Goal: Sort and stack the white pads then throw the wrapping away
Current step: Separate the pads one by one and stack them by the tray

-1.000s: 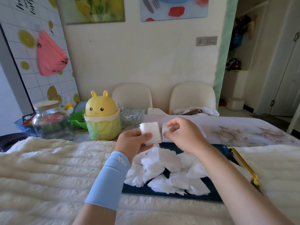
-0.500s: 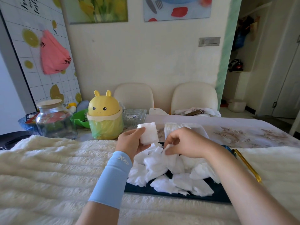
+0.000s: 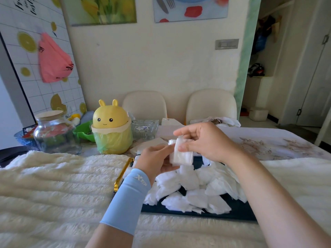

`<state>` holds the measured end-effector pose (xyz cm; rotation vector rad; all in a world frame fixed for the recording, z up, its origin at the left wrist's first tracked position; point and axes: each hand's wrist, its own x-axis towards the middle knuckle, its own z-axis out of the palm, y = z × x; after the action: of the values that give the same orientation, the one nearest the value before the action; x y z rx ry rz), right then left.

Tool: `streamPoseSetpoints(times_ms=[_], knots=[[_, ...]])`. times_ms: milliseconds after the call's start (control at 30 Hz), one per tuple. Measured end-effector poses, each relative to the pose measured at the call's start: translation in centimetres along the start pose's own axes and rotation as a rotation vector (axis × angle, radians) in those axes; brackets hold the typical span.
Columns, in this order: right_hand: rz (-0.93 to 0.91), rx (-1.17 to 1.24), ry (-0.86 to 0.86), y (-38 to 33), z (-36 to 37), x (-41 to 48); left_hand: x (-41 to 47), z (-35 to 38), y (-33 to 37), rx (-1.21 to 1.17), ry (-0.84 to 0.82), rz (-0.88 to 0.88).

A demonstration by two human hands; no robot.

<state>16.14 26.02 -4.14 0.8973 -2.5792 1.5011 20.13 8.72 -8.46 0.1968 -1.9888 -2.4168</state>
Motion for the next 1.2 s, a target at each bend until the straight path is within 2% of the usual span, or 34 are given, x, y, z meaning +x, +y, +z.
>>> streamPoseSetpoints(times_ms=[200,300,367,467,533,600,667,767,833,1000,1067,1200], knots=[[-0.019,-0.147,0.066,-0.2,0.4,-0.1,0.1,0.0,0.1,-0.063,-0.106,-0.019],[-0.080,-0.188,0.118,0.0,0.6,0.1,-0.1,-0.2,0.3,-0.028,-0.185,0.029],[-0.092,-0.166,0.152,0.3,0.6,0.2,-0.4,-0.5,0.4,0.020,-0.239,0.064],[-0.003,-0.049,0.127,0.7,0.5,0.4,-0.6,-0.8,0.5,0.073,-0.269,0.063],[0.041,0.013,0.087,0.8,0.7,0.4,-0.5,-0.9,0.5,0.124,-0.301,0.043],[0.031,-0.001,0.119,1.0,1.1,0.5,-0.6,-0.8,0.4,0.157,-0.334,0.012],[0.013,-0.050,0.179,1.3,1.5,0.7,-0.4,-0.8,0.3,0.163,-0.305,-0.002],[0.018,-0.184,0.231,1.6,1.0,0.6,0.0,-1.3,0.4,0.077,-0.122,0.014],[0.078,-0.353,0.158,1.7,0.3,0.4,0.4,-2.0,0.6,-0.005,-0.001,0.019],[0.225,-0.647,-0.263,1.8,0.9,0.0,0.9,-2.7,0.9,-0.163,0.163,0.025],[0.230,-0.685,-0.331,1.9,1.7,-0.1,0.8,-2.6,0.9,-0.176,0.165,0.017],[0.166,-0.741,-0.342,1.7,2.2,-0.2,0.7,-2.3,0.8,-0.127,0.153,0.022]])
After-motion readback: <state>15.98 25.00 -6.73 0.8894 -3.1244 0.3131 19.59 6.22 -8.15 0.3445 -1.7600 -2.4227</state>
